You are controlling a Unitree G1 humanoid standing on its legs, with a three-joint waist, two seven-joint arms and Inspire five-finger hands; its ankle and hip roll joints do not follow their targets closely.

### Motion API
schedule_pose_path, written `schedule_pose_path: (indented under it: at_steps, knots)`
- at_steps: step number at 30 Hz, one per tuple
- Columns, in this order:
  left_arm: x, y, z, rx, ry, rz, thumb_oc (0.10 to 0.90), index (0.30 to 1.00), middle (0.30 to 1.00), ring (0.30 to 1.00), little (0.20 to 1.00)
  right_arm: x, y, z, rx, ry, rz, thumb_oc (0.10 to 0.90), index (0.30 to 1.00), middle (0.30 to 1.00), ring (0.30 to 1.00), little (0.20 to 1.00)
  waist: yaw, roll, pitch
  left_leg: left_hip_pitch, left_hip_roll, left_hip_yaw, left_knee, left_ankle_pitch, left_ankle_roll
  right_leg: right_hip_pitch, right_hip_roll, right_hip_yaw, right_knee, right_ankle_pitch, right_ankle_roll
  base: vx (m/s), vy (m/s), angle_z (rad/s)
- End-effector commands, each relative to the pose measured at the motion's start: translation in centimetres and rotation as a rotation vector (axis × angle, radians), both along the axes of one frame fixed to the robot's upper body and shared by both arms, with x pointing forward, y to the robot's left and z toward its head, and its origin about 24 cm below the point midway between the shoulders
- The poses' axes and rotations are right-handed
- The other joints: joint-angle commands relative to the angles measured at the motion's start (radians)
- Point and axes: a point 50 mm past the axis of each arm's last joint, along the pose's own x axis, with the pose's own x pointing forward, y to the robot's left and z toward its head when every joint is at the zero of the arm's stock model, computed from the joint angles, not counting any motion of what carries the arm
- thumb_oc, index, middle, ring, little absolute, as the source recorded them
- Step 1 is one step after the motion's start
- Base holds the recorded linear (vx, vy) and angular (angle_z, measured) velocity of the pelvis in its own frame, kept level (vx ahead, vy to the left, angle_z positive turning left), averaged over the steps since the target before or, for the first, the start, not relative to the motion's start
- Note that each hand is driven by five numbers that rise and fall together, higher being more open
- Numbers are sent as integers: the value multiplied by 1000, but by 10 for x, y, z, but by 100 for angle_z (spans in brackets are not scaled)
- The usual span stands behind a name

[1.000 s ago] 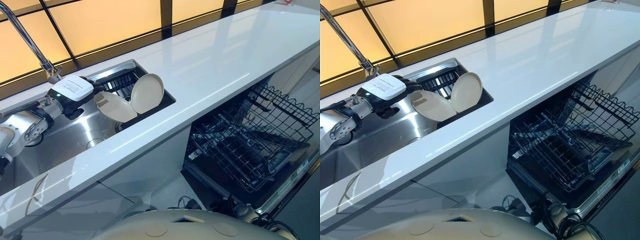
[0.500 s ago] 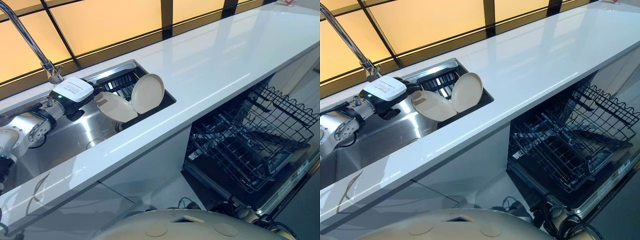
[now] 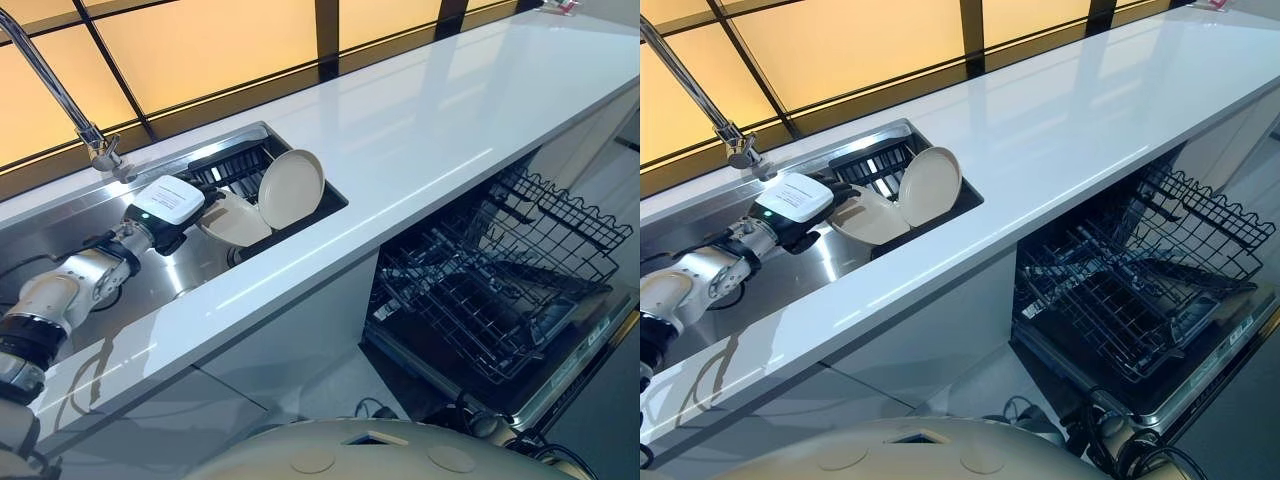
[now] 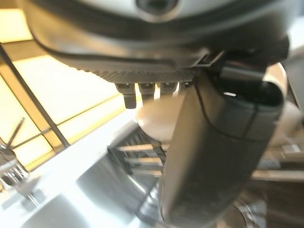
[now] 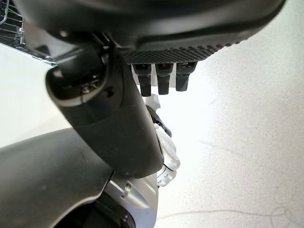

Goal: Pick up plates and place into dishwasher.

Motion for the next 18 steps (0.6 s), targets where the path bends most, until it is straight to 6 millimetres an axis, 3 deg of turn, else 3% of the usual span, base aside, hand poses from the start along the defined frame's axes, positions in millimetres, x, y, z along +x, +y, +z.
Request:
schedule_pose_path:
  at_steps: [1,10,11,13,18]
  knots:
    - [41,6,77,29,-309,51,800,900,900,900,900,27,0,6,-1,-56,43,800,900,900,900,900,-16,-1,9,4,-90,89,7,-85,81,10,10,20,64,-69,54,0,0,0]
    - [49,-5,65,20,-339,29,800,900,900,900,900,30,3,5,2,-55,36,800,900,900,900,900,-27,-5,7,1,-89,97,7,-84,79,9,13,29,57,-62,56,0,2,-5]
    - [50,-5,63,24,-344,30,682,799,799,799,782,30,3,5,2,-54,36,800,900,900,900,900,-28,-5,7,0,-89,98,7,-84,79,9,13,30,56,-62,56,0,0,0]
    - [51,-6,64,21,-367,26,103,302,302,302,203,29,3,5,1,-53,35,800,900,900,900,900,-29,-6,7,0,-88,100,7,-84,78,9,12,30,54,-60,57,0,0,0]
    - [54,-10,73,-41,-476,4,100,300,300,300,200,29,5,4,4,-53,30,800,900,900,900,900,-32,-9,7,-3,-88,104,7,-84,76,8,13,34,50,-57,57,0,0,0]
